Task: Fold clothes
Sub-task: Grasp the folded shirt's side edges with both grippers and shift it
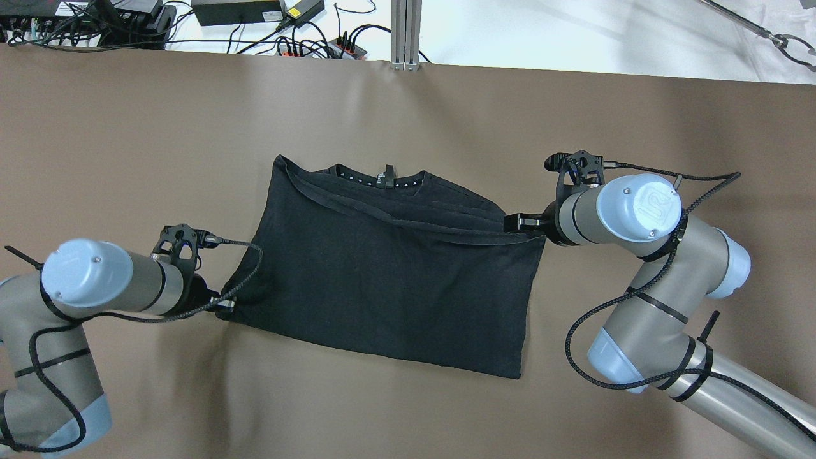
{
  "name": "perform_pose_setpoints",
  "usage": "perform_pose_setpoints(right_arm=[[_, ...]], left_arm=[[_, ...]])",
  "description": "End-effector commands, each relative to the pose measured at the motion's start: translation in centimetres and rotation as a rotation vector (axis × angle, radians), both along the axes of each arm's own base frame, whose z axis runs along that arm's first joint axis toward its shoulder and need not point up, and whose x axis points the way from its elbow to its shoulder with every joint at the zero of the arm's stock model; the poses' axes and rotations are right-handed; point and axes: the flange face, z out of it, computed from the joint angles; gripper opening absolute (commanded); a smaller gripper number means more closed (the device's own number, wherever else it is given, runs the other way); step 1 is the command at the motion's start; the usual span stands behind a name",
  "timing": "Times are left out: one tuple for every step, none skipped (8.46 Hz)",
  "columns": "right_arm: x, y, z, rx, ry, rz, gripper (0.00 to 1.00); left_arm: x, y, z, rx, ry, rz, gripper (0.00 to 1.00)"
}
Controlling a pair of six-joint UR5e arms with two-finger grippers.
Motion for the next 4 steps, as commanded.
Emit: perform_pose_setpoints(right_arm=[[0.0, 0.0, -0.1, 0.001, -0.003, 0.000, 0.94], [0.0, 0.0, -0.1, 0.002, -0.002, -0.001, 0.94], [0.0, 0.0, 0.1, 0.000, 0.000, -0.001, 0.94], [0.1, 0.0, -0.1, 0.001, -0.003, 0.000, 0.94]], left_arm=[[-4.6, -10.1, 1.8, 0.045, -0.056, -0.054, 0.00], [-4.8, -15.0, 1.4, 0.059, -0.074, -0.083, 0.00], [-4.4, -20.6, 0.6, 0.071, -0.102, -0.104, 0.00], [-3.2, -25.4, -1.1, 0.060, -0.117, -0.129, 0.00]])
